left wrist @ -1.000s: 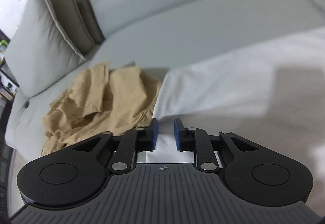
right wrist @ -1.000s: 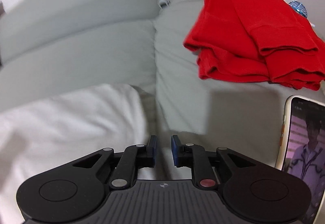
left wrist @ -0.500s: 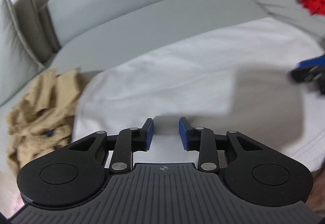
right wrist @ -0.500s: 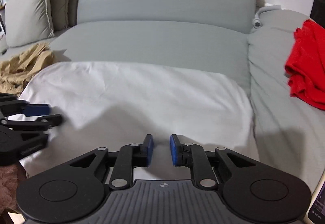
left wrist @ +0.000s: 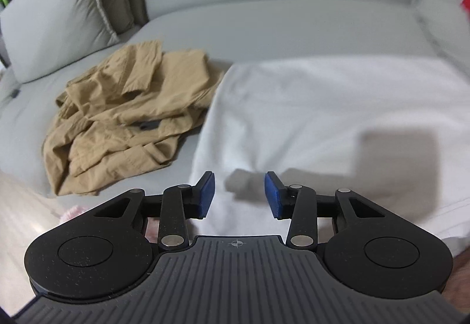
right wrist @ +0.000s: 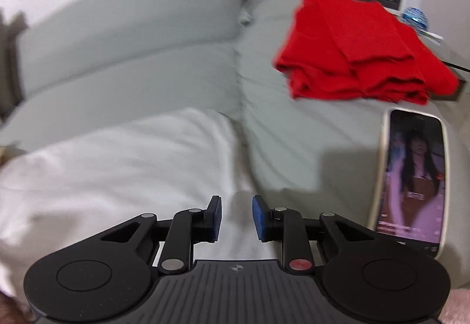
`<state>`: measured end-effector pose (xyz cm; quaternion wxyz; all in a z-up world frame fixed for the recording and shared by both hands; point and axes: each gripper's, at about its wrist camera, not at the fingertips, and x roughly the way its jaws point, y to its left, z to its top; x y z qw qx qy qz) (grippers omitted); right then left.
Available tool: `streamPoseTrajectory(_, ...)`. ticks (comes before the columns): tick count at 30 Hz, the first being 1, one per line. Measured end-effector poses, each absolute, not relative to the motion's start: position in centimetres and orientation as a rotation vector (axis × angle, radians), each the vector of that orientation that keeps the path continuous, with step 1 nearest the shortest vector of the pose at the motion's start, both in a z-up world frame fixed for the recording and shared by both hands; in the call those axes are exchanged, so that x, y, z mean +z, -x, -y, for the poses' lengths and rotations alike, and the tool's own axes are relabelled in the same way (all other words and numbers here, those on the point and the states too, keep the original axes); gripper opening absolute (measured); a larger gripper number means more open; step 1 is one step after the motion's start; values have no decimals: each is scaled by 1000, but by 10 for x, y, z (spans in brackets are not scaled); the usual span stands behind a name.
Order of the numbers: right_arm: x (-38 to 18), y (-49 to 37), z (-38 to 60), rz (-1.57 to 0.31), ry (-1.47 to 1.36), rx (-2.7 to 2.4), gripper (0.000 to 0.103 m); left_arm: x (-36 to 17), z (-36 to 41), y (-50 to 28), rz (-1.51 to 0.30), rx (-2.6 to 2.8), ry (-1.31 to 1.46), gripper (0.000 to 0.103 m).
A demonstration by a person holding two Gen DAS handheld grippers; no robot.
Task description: Fold clothes
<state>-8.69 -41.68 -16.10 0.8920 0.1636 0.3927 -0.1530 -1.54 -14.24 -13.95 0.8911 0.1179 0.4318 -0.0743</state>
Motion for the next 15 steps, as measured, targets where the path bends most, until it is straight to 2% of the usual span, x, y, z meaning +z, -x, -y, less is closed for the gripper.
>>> streamPoseTrajectory(5,-156,88,381,-832,-353,-147,24,-143,171,25,-904,-289,-254,44)
streamPoseTrajectory(9,-165,81,365,-894,-318,-79,24,-165,187,30,-951,-324,-350,45)
streamPoseTrajectory(12,-177,77,372,-988,-317,-126,13,-171,179,27,-1018,-291,-355,47)
streamPoseTrajectory(15,-180,84,395,-1038,-420,-229,10,-176,171,24,-1086,-255,-358,48)
